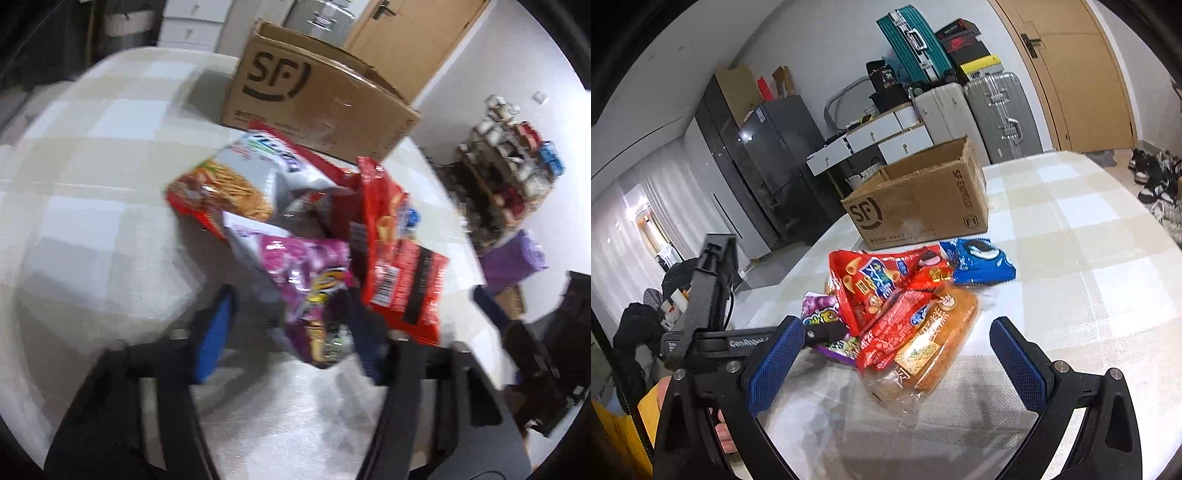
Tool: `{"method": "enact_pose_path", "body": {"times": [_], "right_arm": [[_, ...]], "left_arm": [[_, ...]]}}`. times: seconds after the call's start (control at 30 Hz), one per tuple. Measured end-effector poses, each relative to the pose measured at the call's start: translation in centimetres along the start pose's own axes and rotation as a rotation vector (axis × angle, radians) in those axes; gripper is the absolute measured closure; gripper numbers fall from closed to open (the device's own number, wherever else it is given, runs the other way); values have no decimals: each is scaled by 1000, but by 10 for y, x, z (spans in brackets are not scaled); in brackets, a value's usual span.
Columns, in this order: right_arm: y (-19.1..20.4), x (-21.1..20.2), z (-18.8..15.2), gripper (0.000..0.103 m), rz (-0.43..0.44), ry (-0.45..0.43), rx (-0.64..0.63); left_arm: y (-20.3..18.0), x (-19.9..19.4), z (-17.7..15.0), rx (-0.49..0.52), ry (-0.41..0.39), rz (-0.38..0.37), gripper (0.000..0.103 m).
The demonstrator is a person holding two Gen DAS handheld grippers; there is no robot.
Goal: Organize snacks
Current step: 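Reach both grippers back toward the snack pile, then grasp the purple candy bag with the left gripper while the right gripper grasps a red snack bag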
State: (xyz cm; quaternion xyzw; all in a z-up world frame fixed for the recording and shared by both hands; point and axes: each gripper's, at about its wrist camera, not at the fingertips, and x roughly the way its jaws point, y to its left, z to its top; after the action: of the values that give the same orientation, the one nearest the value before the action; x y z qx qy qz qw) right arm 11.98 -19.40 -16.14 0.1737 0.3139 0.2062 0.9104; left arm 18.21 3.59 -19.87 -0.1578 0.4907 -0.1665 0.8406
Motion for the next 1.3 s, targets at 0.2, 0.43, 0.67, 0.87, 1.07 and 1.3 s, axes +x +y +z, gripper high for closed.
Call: {"method": "enact_pose_path", "body": {"times": [0.2, 0.43, 0.67, 0.87, 1.07, 1.3], "right_arm": [[-1, 8, -2, 1, 7, 27, 5], [10, 16, 6, 1, 8, 58, -40], [26, 49, 13, 1, -9, 141, -125], [27, 76, 11, 18, -92, 179, -182], [42, 88, 7, 37, -196, 198, -326], [60, 93, -4, 56, -224, 225, -434]], "left_arm": [[2, -2, 1, -10, -7, -33, 72], [5, -20, -15, -10, -41, -32, 75], [22, -49, -34, -7, -62, -24, 75], [35, -72, -50, 13, -79, -15, 75], [45, -73, -56, -5, -76, -39, 75], [46, -77, -61, -2, -77, -50, 75]]}}
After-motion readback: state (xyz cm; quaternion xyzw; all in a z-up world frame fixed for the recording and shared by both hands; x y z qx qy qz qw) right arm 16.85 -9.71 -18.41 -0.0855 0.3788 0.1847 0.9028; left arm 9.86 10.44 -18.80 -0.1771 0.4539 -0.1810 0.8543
